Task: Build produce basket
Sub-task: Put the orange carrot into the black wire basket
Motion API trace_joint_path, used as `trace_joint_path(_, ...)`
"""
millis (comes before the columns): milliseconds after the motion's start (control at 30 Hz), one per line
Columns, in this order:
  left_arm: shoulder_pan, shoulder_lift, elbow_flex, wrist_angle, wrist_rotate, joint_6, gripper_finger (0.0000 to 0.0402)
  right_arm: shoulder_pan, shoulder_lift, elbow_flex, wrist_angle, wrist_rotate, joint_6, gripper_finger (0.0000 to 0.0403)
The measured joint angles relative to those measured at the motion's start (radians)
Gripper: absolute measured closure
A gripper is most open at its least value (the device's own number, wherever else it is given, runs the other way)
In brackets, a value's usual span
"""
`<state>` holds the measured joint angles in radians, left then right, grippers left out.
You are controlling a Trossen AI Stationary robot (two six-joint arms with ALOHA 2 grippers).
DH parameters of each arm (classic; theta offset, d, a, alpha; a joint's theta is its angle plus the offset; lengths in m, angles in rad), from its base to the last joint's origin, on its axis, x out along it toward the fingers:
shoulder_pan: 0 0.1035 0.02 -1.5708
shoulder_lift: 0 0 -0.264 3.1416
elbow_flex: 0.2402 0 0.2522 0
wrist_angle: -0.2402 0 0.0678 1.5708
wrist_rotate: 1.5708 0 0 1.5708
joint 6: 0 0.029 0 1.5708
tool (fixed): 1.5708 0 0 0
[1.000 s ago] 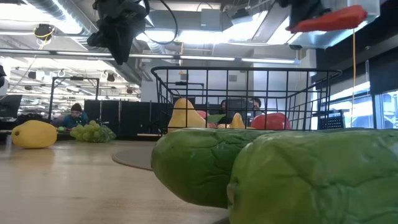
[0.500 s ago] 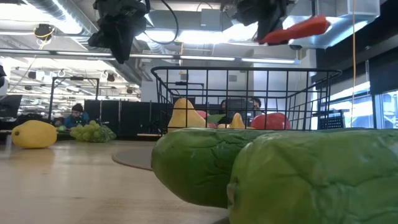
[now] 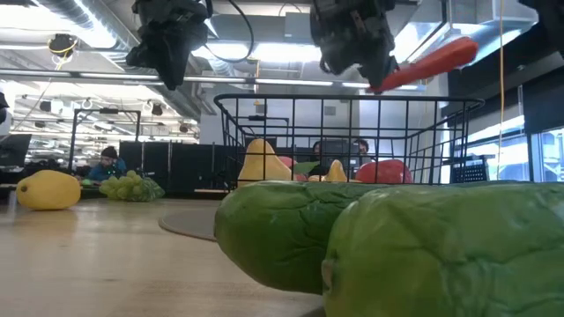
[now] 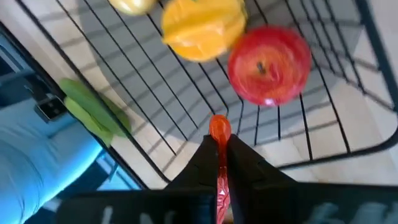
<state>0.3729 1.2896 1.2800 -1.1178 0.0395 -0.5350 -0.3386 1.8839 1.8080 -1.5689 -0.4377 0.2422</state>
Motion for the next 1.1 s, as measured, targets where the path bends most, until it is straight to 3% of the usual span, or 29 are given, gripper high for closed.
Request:
trace_joint_path(233, 0.000, 0.000, 0.000, 0.012, 0.000, 0.024, 0.0321, 0.009, 0.056, 0.000, -0.001, 0.001, -0.038, 0.0401)
trace_joint_path(433, 0.000, 0.000, 0.000, 0.012, 0.000, 0.041, 0.0321, 0.016, 0.070, 0.000, 0.026, 0.100, -0.042, 0.0401)
trace_joint_path(700, 0.000, 0.000, 0.000, 0.012, 0.000, 0.048, 0.0321, 0.029, 0.070, 0.000, 0.268, 0.168, -0.069, 0.0401)
trace_joint_path(1100, 0.000, 0.000, 0.000, 0.012, 0.000, 0.047, 0.0321, 0.056, 0.092, 0.000, 0.519, 0.254, -0.301, 0.0401)
